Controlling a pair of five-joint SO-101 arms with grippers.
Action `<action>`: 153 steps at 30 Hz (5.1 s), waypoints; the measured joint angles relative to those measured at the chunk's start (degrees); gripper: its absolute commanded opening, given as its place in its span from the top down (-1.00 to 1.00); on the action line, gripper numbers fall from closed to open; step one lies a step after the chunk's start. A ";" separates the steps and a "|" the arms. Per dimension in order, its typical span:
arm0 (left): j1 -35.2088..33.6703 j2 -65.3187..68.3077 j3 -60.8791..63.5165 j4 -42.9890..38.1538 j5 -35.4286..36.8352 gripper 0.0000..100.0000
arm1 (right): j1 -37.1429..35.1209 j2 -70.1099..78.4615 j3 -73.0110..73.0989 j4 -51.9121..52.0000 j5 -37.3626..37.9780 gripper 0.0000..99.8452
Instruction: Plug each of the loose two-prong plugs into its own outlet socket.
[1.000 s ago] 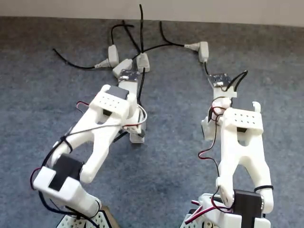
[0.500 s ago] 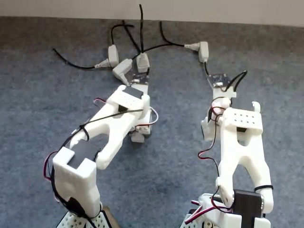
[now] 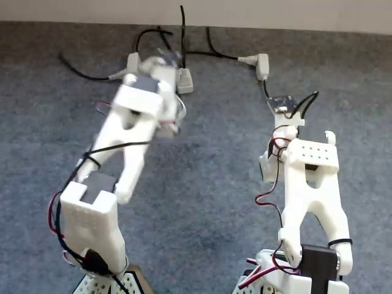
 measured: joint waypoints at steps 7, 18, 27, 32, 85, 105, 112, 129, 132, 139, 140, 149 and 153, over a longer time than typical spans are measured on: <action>-3.78 12.84 -27.08 9.23 -0.09 0.91 | 0.00 0.00 0.00 0.00 0.00 0.98; -5.89 47.56 -66.37 14.86 -2.64 0.56 | 0.00 0.00 0.00 0.00 0.00 0.98; -8.18 52.13 -77.71 18.81 -2.64 0.27 | 0.00 0.00 0.00 0.00 0.00 0.98; -8.09 46.86 -77.98 23.47 -2.64 0.26 | 0.00 0.00 0.00 0.00 0.00 0.98; -8.09 -66.64 -80.09 24.18 1.58 0.99 | 0.18 -35.16 -99.52 24.09 -0.09 0.98; -2.64 -96.35 -39.38 24.18 3.60 0.99 | 0.18 -54.68 -77.54 23.74 -10.46 0.98; 0.97 -105.05 2.46 14.77 3.60 0.99 | -2.02 -54.59 -52.31 18.90 -10.90 0.98; -10.73 -125.98 72.26 -9.32 3.60 0.99 | -15.65 -75.08 10.90 -7.03 -10.55 0.98; -10.73 -125.98 76.13 -9.41 3.69 0.99 | -15.65 -82.55 23.56 -11.69 -5.27 0.98; -10.73 -125.98 85.36 -9.41 3.69 0.99 | -13.80 -88.44 40.62 -12.75 -2.02 0.98; -10.73 -125.98 86.07 -9.41 3.69 0.99 | -12.84 -88.62 41.41 -12.75 -2.02 0.98; -10.73 -125.89 97.14 -7.03 1.14 0.99 | -8.97 -88.44 51.16 -7.82 -1.67 0.98; -11.52 -125.89 101.27 -5.63 -4.13 0.99 | -7.74 -88.53 55.47 -6.95 -1.67 0.98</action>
